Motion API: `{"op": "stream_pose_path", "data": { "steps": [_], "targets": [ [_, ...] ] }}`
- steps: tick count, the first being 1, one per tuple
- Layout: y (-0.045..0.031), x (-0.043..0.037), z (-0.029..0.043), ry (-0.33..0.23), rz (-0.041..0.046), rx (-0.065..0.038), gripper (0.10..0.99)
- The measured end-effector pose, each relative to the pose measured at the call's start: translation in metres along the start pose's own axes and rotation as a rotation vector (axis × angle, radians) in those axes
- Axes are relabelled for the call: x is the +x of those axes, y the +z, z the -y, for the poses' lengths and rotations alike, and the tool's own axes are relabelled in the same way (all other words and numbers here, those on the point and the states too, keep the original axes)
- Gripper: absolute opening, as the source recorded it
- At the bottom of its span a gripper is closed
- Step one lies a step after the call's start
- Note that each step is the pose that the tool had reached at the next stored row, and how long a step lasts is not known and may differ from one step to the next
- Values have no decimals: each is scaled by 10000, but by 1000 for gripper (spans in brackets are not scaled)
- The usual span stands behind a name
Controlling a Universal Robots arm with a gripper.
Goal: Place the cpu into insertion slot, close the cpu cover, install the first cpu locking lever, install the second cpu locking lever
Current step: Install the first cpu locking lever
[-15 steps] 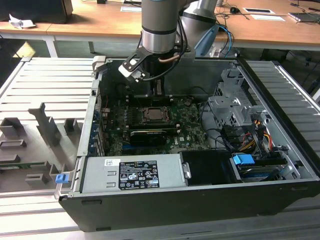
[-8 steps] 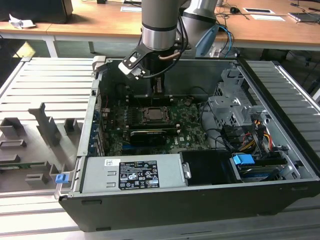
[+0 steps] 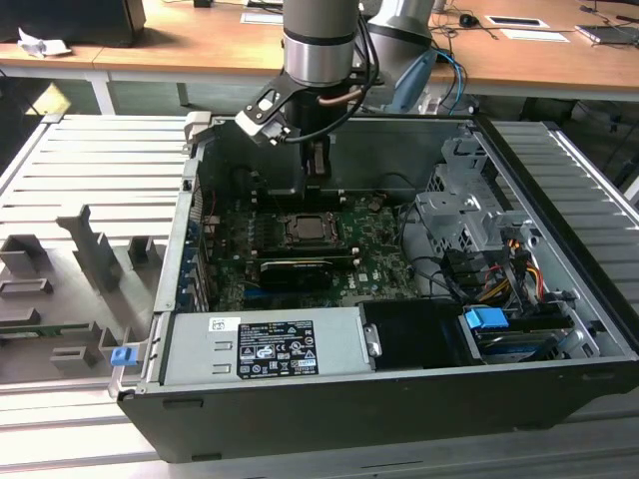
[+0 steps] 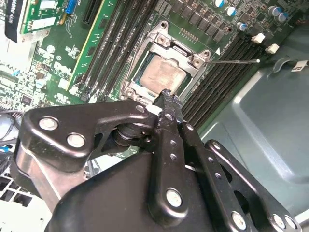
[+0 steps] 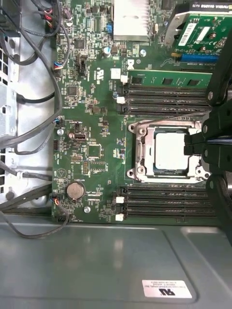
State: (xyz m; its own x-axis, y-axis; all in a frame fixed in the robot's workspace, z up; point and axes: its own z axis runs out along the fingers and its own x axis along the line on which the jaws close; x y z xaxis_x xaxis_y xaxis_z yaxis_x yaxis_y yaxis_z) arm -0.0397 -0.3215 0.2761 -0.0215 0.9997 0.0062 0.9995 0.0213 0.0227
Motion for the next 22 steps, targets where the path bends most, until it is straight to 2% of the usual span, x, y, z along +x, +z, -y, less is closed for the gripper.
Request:
{"op": "stream_pose_path", "data": {
  "steps": [5,8,11,22],
  "targets": [
    [-12,0,0,-175,-2,1,106],
    [-12,0,0,-807,-14,5,106],
    [-12,0,0,-1092,-12,7,106],
    [-12,0,0,-1539,-1,11,106]
  ]
}}
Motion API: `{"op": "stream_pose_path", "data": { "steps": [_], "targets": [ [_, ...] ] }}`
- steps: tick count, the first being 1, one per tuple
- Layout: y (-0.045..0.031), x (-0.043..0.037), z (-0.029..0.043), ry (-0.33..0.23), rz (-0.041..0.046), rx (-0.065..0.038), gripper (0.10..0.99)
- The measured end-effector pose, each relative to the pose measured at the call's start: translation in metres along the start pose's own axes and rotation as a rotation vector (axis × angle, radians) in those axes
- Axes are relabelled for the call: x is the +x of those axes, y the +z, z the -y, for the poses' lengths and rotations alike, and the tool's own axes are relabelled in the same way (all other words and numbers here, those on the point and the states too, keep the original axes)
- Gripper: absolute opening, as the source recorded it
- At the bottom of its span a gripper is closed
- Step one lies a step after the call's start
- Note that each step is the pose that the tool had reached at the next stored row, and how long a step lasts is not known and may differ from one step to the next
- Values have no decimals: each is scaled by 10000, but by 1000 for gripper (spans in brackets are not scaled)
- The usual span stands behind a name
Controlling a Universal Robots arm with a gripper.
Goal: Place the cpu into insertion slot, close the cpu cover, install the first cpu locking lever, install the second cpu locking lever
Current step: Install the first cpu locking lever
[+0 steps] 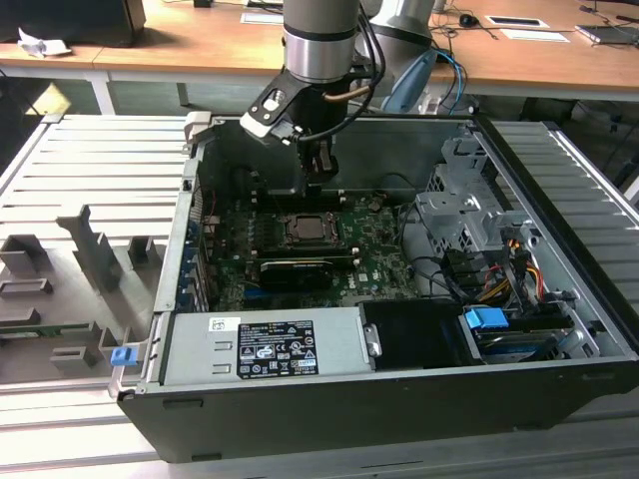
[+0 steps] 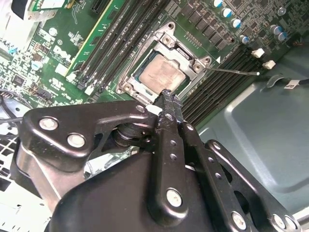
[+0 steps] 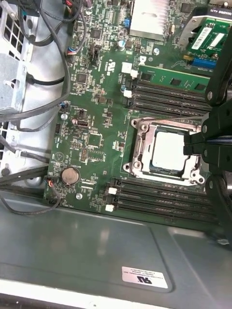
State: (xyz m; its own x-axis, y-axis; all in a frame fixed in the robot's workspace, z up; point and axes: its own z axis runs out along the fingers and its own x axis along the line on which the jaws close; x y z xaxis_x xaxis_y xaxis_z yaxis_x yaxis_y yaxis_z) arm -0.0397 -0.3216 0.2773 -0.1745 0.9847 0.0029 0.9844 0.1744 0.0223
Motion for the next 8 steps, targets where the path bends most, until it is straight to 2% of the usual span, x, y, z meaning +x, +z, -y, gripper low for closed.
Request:
{"op": "stream_pose_path", "data": {
  "steps": [8],
  "targets": [
    [0,0,0,-547,-2,4,106]
  ]
}}
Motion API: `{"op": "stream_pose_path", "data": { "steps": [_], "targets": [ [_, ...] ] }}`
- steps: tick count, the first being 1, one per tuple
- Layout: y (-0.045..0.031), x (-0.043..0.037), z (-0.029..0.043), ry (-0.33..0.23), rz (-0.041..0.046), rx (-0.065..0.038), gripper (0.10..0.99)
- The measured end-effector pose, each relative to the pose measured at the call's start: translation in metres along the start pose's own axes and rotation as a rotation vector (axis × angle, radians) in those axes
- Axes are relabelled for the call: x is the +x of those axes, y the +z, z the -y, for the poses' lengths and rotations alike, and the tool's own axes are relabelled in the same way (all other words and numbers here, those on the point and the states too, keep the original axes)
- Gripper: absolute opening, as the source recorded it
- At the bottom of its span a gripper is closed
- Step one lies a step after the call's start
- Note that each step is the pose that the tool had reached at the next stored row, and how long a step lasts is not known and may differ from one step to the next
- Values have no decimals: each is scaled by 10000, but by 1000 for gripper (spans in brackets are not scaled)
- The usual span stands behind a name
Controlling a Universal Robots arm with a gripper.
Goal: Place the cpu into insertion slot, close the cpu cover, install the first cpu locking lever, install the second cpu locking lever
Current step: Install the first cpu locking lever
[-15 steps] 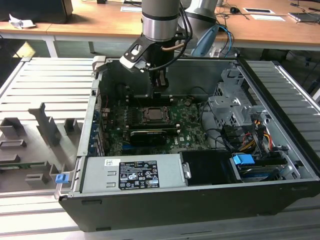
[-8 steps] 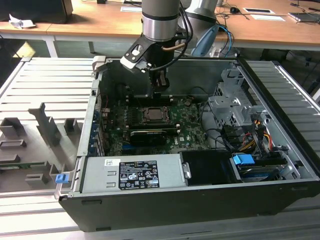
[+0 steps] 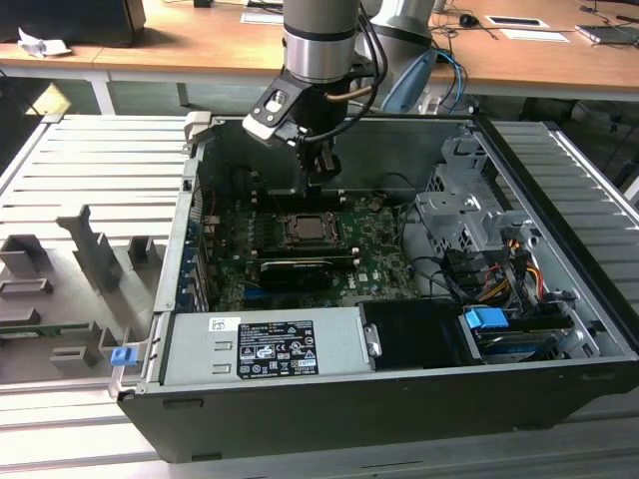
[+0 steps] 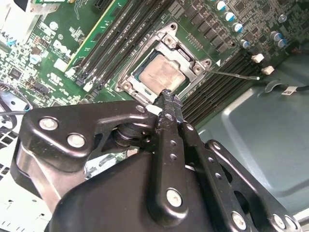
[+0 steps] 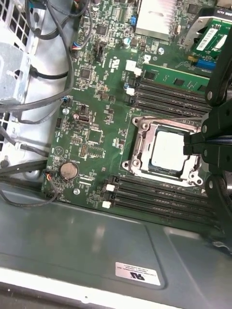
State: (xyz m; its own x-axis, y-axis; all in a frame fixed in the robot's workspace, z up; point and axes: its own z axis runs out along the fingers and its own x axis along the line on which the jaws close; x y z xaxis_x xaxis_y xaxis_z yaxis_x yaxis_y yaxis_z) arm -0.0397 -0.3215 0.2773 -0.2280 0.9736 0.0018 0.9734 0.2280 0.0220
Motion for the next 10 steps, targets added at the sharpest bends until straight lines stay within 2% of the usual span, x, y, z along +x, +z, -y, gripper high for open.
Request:
{"op": "stream_pose_path", "data": {
  "steps": [10],
  "targets": [
    [0,0,0,-937,28,13,106]
  ]
}}
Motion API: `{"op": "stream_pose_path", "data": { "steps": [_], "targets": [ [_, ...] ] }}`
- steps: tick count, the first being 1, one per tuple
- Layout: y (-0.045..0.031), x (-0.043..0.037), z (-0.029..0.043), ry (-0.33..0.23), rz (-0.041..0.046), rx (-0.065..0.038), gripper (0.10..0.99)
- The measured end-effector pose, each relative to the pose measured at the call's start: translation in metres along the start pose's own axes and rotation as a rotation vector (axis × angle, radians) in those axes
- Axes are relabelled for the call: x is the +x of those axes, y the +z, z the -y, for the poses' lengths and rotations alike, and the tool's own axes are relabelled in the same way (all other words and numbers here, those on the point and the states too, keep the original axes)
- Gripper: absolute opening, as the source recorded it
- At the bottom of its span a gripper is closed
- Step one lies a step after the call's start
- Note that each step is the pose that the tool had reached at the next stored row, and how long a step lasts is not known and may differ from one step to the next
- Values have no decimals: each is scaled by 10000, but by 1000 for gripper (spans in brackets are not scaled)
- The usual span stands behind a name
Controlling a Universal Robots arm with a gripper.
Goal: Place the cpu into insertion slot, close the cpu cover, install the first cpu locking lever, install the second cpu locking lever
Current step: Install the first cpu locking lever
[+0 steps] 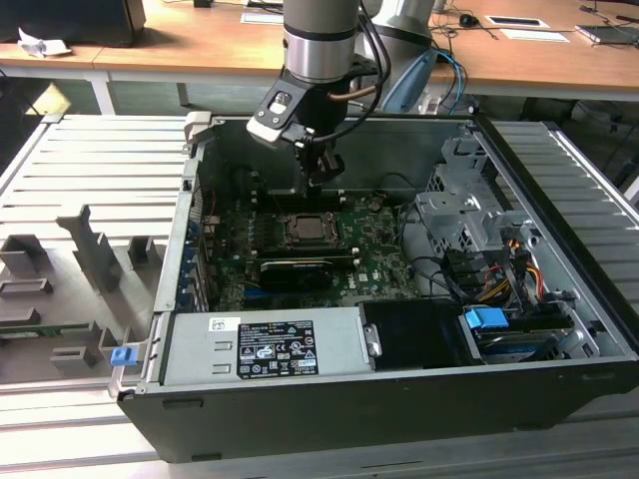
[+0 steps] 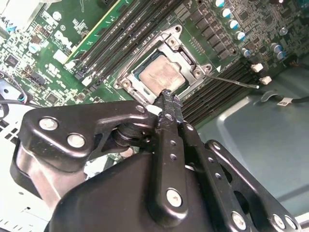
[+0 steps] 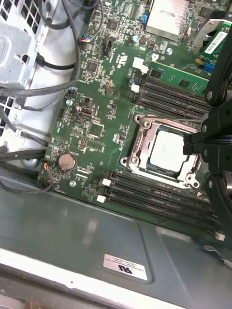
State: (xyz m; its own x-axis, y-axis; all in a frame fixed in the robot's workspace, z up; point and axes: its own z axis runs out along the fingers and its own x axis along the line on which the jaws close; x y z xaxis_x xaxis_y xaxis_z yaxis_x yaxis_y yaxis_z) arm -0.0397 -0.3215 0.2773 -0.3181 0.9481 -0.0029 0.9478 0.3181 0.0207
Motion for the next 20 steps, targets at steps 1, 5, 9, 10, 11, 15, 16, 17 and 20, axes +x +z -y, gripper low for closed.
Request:
{"op": "stream_pose_path", "data": {
  "steps": [1,5,9,10,11,15,16,17,20],
  "targets": [
    [0,0,0,-59,0,1,106],
    [0,0,0,-398,1,2,106],
    [0,0,0,-627,-5,1,106],
    [0,0,0,-687,-5,0,106],
    [0,0,0,-762,-6,1,106],
    [0,0,0,-1014,-11,0,106],
    [0,0,0,-1063,-12,0,106],
    [0,0,0,-1148,-14,-1,106],
    [0,0,0,-1530,-21,-1,106]
  ]
}}
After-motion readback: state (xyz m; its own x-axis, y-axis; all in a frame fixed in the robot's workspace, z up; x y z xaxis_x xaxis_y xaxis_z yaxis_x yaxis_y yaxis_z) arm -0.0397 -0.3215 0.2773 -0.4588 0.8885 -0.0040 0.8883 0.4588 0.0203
